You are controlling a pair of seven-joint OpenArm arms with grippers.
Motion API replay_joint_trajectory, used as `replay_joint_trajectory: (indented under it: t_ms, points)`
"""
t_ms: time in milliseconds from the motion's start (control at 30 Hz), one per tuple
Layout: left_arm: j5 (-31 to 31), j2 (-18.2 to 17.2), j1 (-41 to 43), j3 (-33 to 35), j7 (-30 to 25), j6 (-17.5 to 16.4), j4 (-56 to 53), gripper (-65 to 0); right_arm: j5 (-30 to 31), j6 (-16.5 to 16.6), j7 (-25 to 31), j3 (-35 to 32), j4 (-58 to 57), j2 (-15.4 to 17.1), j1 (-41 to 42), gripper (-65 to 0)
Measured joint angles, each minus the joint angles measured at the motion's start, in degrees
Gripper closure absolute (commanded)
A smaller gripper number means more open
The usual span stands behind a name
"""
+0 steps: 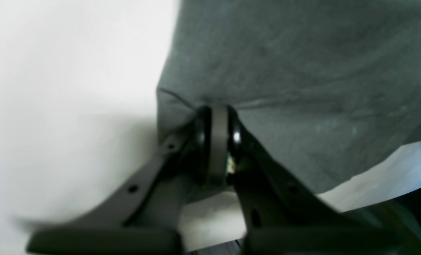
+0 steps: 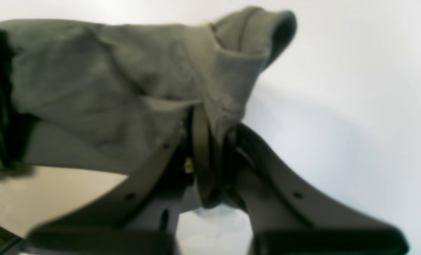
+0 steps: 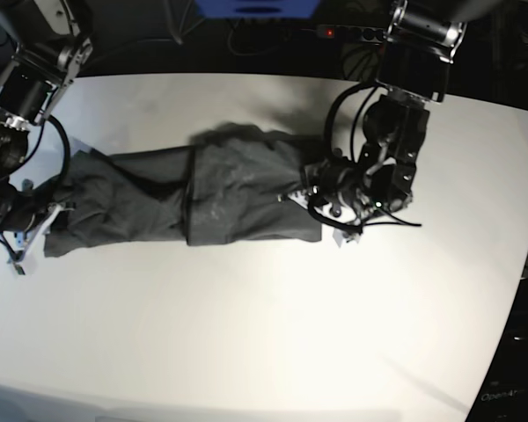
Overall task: Fold the T-shirt properly
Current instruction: 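Release the right gripper's end and move it to the strip's folded end, then grasp the strip's end with the right gripper and lift it toward the left gripper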
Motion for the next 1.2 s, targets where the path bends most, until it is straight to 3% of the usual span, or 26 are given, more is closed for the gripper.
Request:
replay_joint_trajectory:
  t_ms: [633,900,1200]
  points:
    - [0.00,0.00,0.00,0.26,0.00,0.00,0.00,-3.1,-0.09,-0.02,0.13,-16.65,0.31,-5.09,-2.71,-0.4]
    - [1.33,0.79,-0.02,0.26,0.44,0.22,0.02,-3.1,0.37,-0.24,0.17,-20.48,8.31,-7.43,-2.03,-0.4]
    - [3.23,1.11,0.63,0.48,-0.07,0.26,1.66,-3.1,-0.02,-0.24,-0.04,-22.71,8.35,-7.45,-1.25,-0.4]
